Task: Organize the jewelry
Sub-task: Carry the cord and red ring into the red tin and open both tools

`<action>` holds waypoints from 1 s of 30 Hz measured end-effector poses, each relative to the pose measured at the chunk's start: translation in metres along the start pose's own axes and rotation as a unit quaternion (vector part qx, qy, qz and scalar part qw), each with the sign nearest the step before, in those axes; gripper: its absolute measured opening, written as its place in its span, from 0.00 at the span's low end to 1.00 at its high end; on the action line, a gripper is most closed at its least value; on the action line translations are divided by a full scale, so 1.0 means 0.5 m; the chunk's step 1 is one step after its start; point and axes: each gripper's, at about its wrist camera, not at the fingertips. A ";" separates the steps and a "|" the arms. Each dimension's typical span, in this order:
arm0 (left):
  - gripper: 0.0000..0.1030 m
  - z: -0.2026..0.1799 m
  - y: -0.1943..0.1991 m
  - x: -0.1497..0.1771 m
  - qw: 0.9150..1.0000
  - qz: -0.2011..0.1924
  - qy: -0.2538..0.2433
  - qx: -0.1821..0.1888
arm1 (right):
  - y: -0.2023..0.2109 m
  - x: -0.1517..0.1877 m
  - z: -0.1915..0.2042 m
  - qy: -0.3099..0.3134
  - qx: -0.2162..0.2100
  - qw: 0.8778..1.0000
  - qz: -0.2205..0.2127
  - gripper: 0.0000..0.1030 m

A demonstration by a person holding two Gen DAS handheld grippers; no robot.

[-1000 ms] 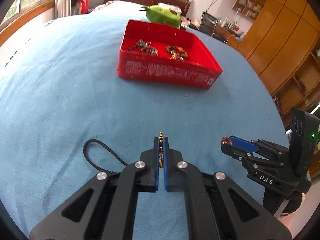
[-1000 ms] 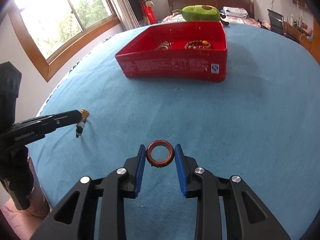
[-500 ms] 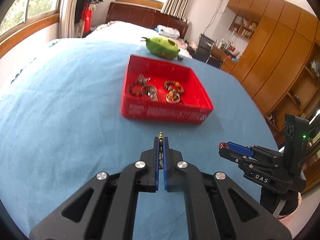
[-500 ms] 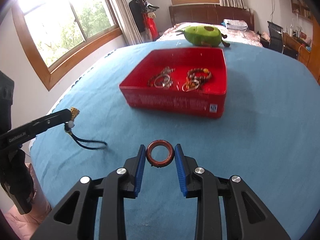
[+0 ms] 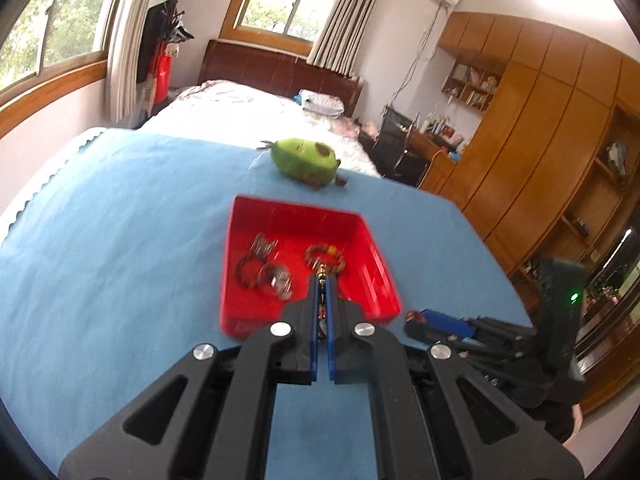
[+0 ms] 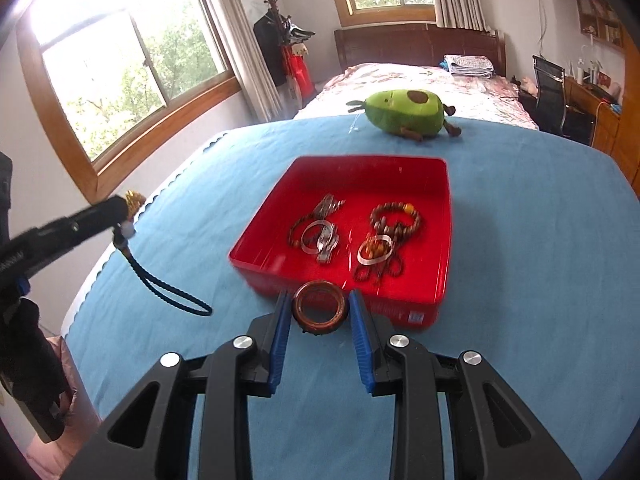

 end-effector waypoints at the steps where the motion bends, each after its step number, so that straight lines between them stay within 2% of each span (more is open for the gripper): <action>1: 0.01 -0.005 -0.008 -0.015 1.000 -0.002 -0.001 0.005 | -0.008 -0.013 -0.007 -0.003 0.001 1.000 0.001 0.29; 9: 0.01 -0.015 -0.143 -0.088 1.000 -0.003 0.008 0.020 | -0.113 -0.086 -0.071 -0.031 0.007 0.999 0.021 0.29; 15: 0.01 0.025 -0.268 -0.095 0.999 0.026 0.021 0.006 | -0.211 -0.094 -0.121 -0.048 0.016 0.997 0.051 0.29; 23: 0.02 0.071 -0.380 -0.079 0.997 0.075 0.034 -0.013 | -0.292 -0.090 -0.135 -0.044 0.026 0.996 0.079 0.29; 25: 0.12 0.079 -0.396 -0.072 0.995 0.089 0.039 -0.013 | -0.302 -0.087 -0.130 -0.039 0.029 0.995 0.085 0.32; 26: 0.30 0.081 -0.399 -0.070 0.995 0.092 0.039 -0.014 | -0.303 -0.087 -0.129 -0.039 0.031 0.995 0.084 0.32; 27: 0.40 0.083 -0.400 -0.069 0.995 0.091 0.039 -0.018 | -0.303 -0.086 -0.128 -0.037 0.033 0.995 0.083 0.32; 30: 0.40 0.084 -0.391 -0.067 0.996 0.082 0.036 -0.022 | -0.296 -0.085 -0.125 -0.037 0.031 0.996 0.078 0.32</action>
Point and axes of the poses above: each gripper's, at about its wrist camera, not at the fingertips, and y roughly against the way its jaws point, z to its left, x to its underside, and after that the axes turned 7 degrees about y, right-handed
